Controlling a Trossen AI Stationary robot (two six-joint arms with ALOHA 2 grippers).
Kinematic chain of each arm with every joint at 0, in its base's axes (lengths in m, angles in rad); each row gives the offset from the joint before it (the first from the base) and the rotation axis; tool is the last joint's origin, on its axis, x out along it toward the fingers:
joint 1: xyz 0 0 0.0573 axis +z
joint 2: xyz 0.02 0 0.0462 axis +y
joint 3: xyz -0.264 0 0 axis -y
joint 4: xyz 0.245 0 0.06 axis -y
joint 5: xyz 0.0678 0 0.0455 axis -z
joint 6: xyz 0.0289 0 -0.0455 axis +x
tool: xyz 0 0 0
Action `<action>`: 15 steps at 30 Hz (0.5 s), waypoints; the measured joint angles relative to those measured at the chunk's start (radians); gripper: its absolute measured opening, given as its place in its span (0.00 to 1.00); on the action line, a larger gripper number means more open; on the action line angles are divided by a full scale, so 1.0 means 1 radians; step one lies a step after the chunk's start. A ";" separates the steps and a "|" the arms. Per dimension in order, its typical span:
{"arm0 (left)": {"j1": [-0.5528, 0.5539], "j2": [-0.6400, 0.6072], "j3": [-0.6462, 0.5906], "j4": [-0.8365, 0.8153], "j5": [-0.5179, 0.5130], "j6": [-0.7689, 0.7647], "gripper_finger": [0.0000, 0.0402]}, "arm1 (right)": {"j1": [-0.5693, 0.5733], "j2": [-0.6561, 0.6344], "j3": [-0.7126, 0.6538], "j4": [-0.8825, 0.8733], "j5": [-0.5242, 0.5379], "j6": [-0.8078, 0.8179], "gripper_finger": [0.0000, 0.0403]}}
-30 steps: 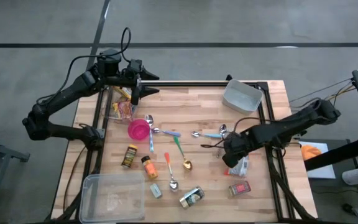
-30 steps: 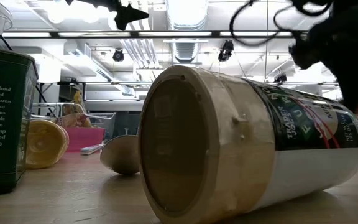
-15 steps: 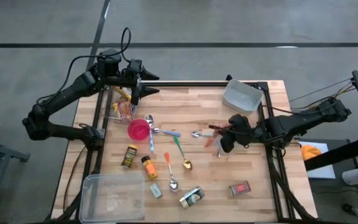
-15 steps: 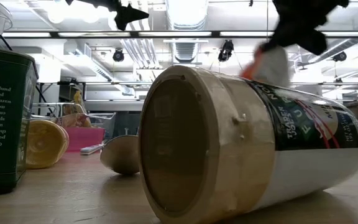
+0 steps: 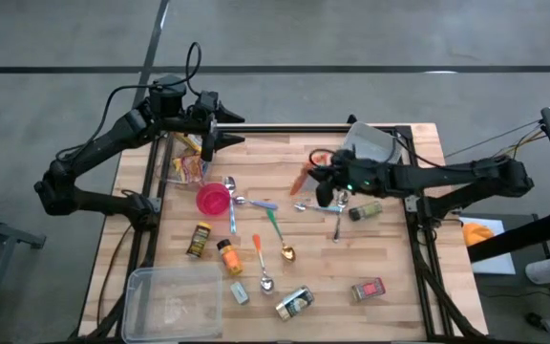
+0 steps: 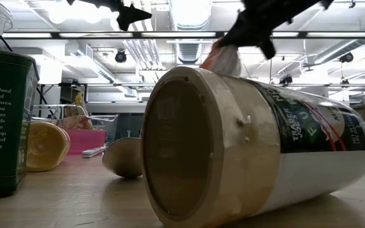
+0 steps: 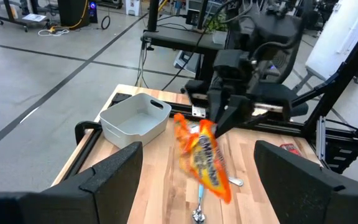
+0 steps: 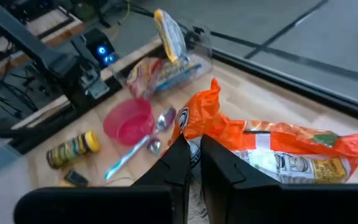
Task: Pick & Place Food Item
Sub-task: Put the orange noodle pack into the clear bin
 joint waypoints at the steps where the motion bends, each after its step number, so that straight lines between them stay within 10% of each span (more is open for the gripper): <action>1: 0.000 0.000 0.000 0.000 0.000 0.000 0.78 | -0.021 0.020 0.000 0.038 -0.025 -0.009 0.05; 15: 0.000 0.000 0.000 -0.001 0.000 0.000 0.78 | -0.190 0.369 0.000 0.589 -0.220 -0.101 0.05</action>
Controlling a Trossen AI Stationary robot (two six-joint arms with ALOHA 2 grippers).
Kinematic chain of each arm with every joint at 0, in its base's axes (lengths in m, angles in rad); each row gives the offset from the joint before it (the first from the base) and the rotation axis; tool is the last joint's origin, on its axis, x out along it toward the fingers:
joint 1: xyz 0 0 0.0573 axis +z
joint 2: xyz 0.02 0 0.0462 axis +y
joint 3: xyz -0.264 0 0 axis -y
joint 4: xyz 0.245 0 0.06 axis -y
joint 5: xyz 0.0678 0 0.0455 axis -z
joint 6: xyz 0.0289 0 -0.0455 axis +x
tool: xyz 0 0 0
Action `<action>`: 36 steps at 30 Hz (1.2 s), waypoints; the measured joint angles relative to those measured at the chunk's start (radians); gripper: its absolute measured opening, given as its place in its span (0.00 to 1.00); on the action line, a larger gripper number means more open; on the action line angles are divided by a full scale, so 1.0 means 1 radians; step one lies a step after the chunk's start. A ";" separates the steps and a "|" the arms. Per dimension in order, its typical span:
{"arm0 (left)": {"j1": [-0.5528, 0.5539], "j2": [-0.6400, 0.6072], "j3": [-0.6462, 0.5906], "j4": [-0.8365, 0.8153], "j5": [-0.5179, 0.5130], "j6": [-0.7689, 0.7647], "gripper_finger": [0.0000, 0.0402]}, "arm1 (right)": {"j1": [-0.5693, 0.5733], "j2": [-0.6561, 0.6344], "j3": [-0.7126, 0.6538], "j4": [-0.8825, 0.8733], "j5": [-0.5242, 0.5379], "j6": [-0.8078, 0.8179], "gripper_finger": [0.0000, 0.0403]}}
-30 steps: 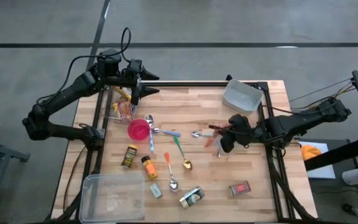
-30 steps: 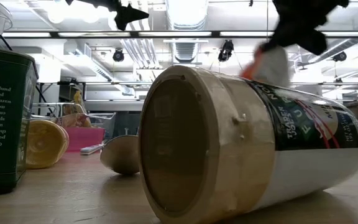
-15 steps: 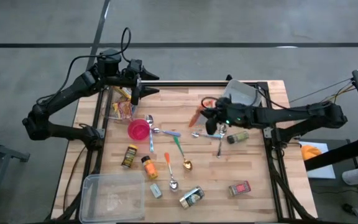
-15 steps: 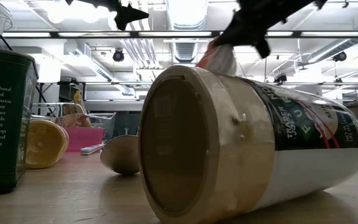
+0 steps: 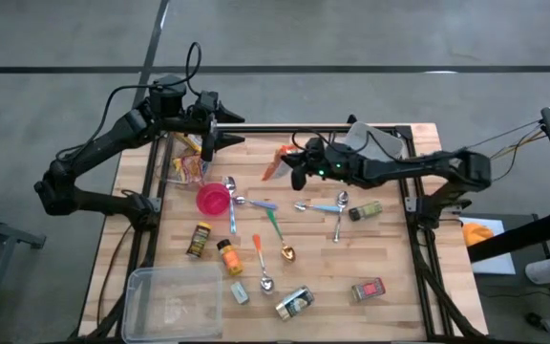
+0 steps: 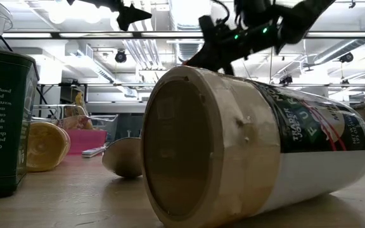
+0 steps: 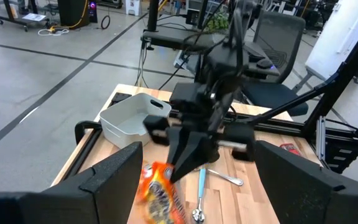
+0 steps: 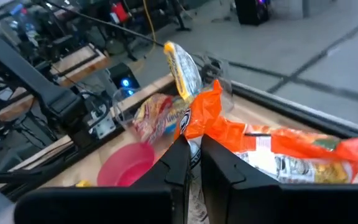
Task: Pick & Place Food Item
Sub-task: Put the orange noodle pack into the clear bin
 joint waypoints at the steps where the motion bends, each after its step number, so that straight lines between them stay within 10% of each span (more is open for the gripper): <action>1: 0.000 0.000 0.000 0.000 0.000 0.000 0.78 | -0.004 0.029 0.000 0.044 -0.002 -0.012 0.05; 8: 0.000 0.000 0.000 -0.001 0.000 -0.002 0.78 | -0.018 0.216 0.012 0.293 -0.003 -0.056 0.05; 21: 0.000 0.000 0.000 -0.005 0.000 -0.002 0.78 | -0.023 0.503 0.297 0.181 0.001 -0.057 0.05; 36: -0.001 0.000 -0.003 -0.007 0.000 0.000 0.78 | -0.040 0.524 0.380 0.027 -0.009 0.125 0.15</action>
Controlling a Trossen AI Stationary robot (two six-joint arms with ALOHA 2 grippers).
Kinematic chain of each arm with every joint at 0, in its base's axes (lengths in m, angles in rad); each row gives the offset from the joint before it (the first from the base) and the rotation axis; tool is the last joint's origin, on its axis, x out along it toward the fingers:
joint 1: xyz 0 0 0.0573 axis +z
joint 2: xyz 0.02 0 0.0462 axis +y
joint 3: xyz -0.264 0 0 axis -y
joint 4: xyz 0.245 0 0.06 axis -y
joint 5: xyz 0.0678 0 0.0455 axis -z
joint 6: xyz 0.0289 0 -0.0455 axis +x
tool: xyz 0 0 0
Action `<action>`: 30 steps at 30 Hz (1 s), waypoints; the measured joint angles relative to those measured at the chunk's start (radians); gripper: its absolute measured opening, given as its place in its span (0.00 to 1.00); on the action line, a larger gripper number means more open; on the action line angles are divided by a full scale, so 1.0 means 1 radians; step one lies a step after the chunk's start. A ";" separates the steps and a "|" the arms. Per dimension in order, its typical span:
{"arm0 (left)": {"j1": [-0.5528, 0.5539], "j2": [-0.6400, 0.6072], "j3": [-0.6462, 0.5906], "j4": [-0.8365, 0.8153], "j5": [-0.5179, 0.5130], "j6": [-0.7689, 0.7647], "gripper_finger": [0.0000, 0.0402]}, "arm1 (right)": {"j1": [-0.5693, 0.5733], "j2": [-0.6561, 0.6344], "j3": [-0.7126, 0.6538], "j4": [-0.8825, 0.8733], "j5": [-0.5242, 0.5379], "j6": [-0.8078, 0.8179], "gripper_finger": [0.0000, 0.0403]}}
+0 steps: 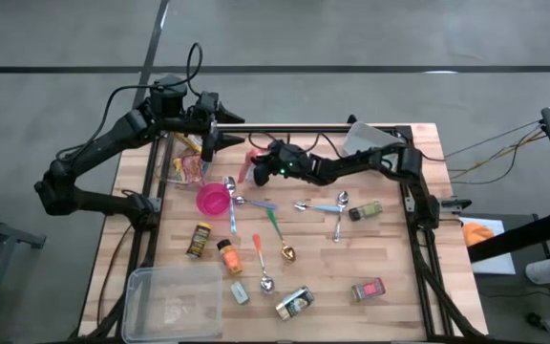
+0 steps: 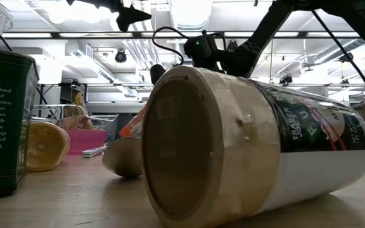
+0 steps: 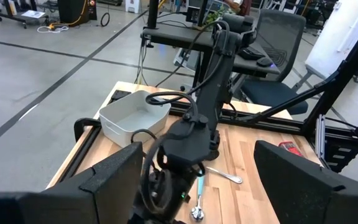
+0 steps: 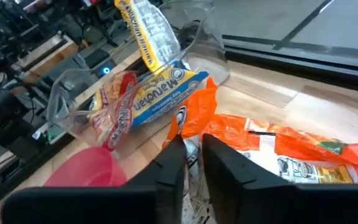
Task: Pick & Place Food Item
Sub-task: Put the orange noodle pack into the clear bin
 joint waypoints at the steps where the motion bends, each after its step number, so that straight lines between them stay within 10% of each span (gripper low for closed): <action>1: 0.000 0.000 0.000 0.000 0.000 0.000 0.78 | 0.000 0.000 0.000 0.001 -0.002 -0.001 0.18; 16: 0.000 0.000 0.000 0.000 0.000 0.000 0.78 | 0.003 -0.004 0.014 0.010 -0.012 -0.002 0.68; 30: 0.000 0.000 0.000 0.001 0.000 -0.002 0.78 | 0.002 -0.048 0.008 0.000 -0.027 -0.009 0.72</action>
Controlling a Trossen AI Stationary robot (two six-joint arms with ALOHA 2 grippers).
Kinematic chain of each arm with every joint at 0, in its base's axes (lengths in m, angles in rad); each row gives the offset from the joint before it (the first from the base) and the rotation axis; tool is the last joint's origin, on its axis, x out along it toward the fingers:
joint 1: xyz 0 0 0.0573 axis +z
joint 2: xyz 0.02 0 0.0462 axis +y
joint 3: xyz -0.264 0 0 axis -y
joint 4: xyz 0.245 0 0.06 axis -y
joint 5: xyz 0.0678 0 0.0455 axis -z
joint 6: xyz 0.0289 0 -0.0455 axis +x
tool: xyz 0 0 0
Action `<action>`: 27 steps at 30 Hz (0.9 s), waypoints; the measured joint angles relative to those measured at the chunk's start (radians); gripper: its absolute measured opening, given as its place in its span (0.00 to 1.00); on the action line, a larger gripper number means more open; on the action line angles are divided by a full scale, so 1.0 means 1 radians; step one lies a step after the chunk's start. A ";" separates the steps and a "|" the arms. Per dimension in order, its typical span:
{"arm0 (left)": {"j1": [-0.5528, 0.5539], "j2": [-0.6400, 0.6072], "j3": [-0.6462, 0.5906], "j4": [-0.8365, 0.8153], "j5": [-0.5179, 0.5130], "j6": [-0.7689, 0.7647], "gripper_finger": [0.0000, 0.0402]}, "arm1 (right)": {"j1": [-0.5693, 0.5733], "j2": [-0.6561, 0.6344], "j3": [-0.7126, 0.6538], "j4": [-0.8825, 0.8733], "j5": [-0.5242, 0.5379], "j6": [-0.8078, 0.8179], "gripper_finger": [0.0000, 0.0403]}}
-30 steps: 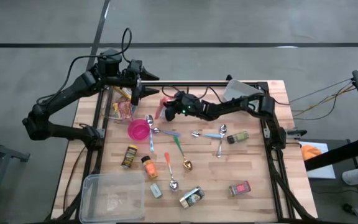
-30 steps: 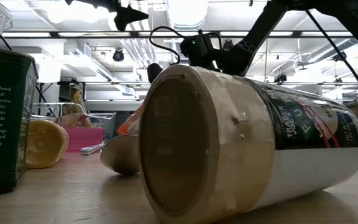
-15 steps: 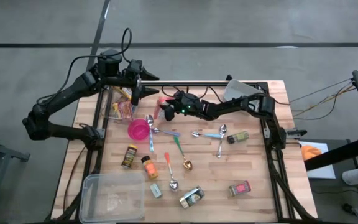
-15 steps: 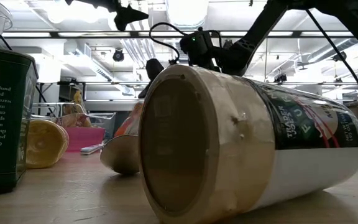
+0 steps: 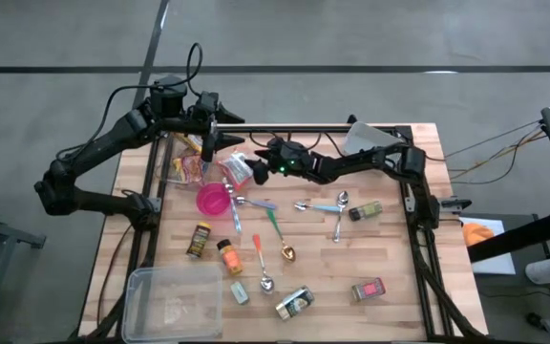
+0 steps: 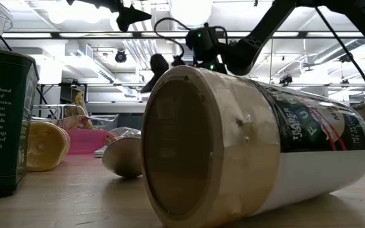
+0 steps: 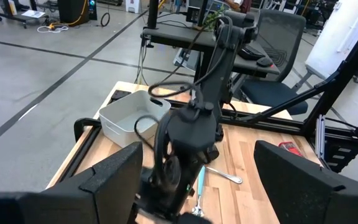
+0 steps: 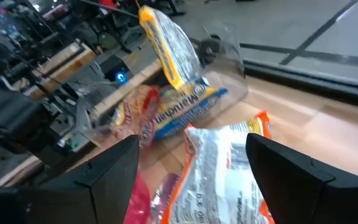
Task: Pick & Place Food Item
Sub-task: Put the orange noodle pack into the clear bin
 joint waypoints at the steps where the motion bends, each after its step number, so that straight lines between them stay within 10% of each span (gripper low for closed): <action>1: 0.000 0.000 0.000 0.000 0.000 0.000 0.78 | 0.000 -0.013 -0.004 -0.003 -0.002 -0.005 0.72; 27: 0.000 0.000 -0.001 0.000 -0.003 0.000 0.78 | 0.100 -0.829 -0.540 -0.207 -0.017 -0.130 0.72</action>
